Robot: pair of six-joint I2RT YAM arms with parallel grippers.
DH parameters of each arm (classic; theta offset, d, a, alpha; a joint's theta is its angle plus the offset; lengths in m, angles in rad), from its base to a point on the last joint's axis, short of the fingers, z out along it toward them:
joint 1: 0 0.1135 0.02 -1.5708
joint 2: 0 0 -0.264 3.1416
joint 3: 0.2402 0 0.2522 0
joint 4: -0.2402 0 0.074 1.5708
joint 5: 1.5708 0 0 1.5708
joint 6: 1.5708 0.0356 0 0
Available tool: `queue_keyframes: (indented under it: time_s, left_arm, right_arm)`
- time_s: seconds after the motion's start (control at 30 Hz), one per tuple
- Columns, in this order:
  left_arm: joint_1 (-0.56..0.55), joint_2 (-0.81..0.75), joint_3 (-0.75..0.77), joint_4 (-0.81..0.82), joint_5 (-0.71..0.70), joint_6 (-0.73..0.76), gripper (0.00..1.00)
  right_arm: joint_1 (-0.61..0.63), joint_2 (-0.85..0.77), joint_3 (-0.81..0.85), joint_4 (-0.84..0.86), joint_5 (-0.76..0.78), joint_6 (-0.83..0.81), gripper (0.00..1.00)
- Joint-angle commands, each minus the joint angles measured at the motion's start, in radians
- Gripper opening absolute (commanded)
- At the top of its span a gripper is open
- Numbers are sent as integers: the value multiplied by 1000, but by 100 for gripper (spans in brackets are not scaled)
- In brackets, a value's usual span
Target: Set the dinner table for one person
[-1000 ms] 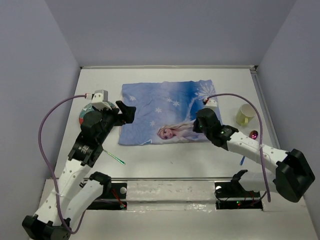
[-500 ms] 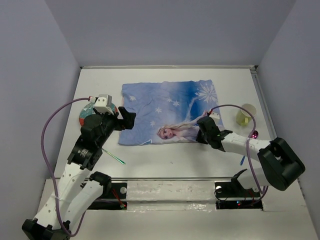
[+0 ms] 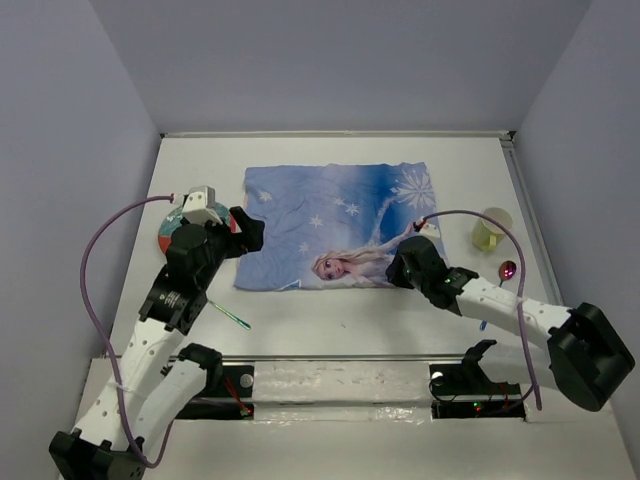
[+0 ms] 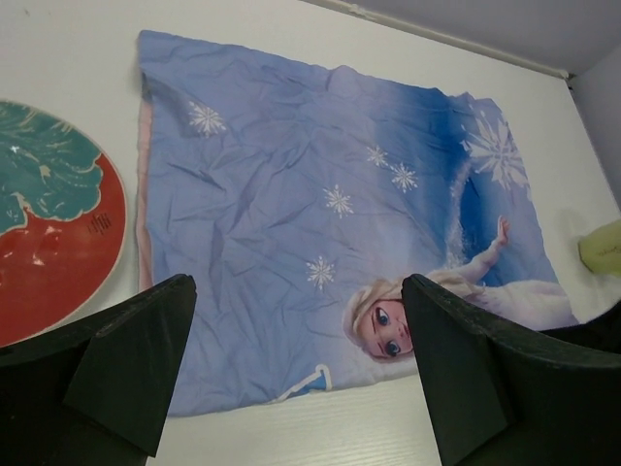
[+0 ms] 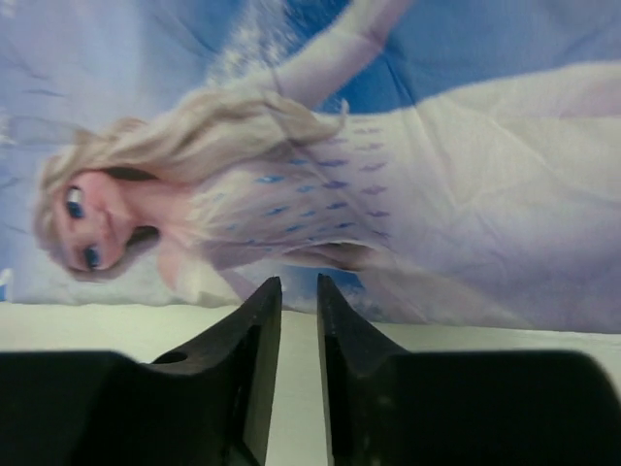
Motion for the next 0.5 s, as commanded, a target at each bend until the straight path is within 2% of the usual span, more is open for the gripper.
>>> queue_keyframes:
  time_s: [0.0,0.07,0.1,0.13,0.2,0.47]
  left_arm:
    - [76,24,-49,70,7,-134,99]
    - [188,43,-98,111,41,-202,99]
    - [233,49,-115,119,108,-226,99]
    - [326,60,-146,124,131,-266,99]
    - [441,48,-205,132,164,-321,99]
    - [592,75,-338,144,128,-439,98]
  right_arm:
    - [5,-110,81,-3,-20,-84,33]
    - [16,-153,90,3,-64,-122,44]
    - [16,-162,93,2,-81,-134,45]
    - [25,-176,99,2,-113,-162,47]
    - [25,-193,105,5,-150,-189,47]
    - [45,-238,58,69,-221,-208,47]
